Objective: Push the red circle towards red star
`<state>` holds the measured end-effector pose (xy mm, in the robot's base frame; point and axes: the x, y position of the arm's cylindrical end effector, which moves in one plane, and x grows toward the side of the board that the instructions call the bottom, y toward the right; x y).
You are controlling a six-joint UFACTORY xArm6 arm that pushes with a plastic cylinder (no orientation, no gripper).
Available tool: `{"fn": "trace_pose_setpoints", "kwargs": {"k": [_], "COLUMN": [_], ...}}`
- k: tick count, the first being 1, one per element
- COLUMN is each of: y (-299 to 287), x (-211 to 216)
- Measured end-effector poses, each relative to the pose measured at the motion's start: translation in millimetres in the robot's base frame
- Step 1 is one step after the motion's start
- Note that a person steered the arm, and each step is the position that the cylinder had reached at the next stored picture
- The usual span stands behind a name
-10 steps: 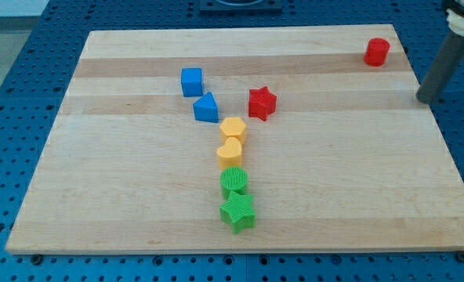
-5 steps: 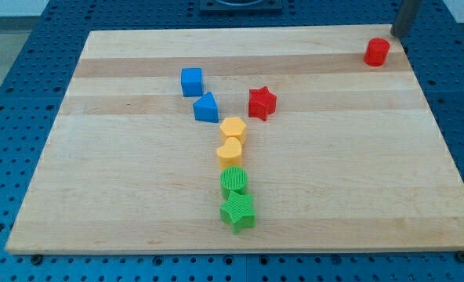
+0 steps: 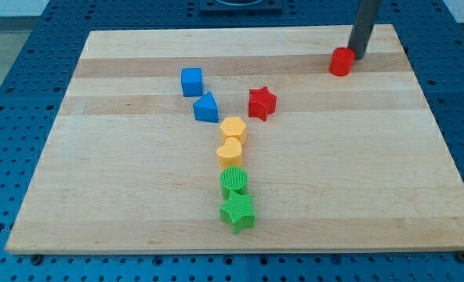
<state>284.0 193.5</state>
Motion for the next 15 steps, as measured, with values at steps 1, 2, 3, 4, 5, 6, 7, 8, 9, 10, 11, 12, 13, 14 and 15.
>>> {"fn": "trace_pose_setpoints", "kwargs": {"k": [1, 2, 3, 4, 5, 6, 7, 8, 9, 10, 11, 12, 13, 14, 15], "y": [-15, -18, -9, -8, -8, -20, -33, -45, -48, -62, -65, -71, -79, -83, -91], "x": [9, 10, -1, 6, 29, 30, 30, 30, 30, 30, 28, 13, 13, 15, 27]}}
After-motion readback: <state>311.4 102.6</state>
